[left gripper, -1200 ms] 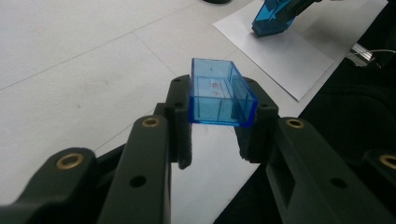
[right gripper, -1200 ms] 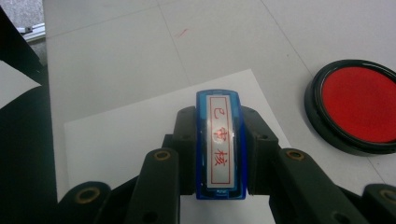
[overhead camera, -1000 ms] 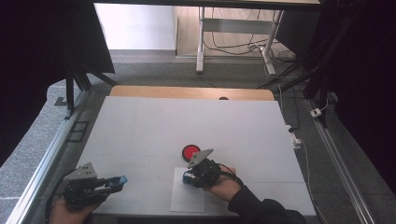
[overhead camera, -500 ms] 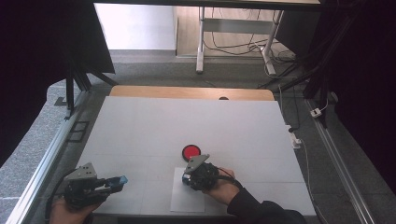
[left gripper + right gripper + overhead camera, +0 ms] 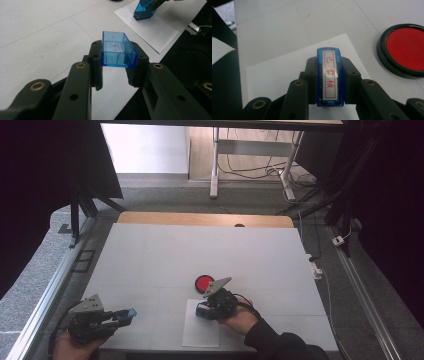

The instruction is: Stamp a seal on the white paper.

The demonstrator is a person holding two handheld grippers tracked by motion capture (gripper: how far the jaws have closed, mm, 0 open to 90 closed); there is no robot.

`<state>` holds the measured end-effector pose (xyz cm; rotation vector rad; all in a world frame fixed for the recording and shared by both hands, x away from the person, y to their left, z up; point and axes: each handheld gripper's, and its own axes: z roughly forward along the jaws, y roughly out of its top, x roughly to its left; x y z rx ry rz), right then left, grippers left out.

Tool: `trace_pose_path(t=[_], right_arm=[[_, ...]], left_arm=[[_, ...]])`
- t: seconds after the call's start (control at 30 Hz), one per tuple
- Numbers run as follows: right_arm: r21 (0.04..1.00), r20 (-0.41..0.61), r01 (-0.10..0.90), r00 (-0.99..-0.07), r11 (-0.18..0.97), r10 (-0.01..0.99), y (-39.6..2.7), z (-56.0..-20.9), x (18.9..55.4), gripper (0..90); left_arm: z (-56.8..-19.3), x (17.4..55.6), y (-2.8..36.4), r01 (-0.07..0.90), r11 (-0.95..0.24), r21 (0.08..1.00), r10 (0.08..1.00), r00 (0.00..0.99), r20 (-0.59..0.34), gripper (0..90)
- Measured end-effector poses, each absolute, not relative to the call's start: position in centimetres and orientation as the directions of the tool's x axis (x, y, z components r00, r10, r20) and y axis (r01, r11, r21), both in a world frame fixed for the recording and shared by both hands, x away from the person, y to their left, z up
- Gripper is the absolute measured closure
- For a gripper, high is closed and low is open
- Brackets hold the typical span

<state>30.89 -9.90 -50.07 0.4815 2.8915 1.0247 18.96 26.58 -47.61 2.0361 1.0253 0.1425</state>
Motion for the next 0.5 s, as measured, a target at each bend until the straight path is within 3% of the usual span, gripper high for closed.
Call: trace_pose_path(t=[0.13, 0.5], right_arm=[[0.624, 0.112, 0.312, -0.943, 0.716, 0.312, -10.1, -50.2, 31.2, 71.0], [0.610, -0.028, 0.212, -0.957, 0.764, 0.288, -9.3, -50.0, 29.7, 71.0]], left_arm=[[-47.6, 19.0, 26.6, 0.614, -0.321, 0.721, 0.710, 0.660, -0.246, 68.1], [-47.6, 19.0, 26.5, 0.614, -0.323, 0.720, 0.710, 0.661, -0.244, 68.1]])
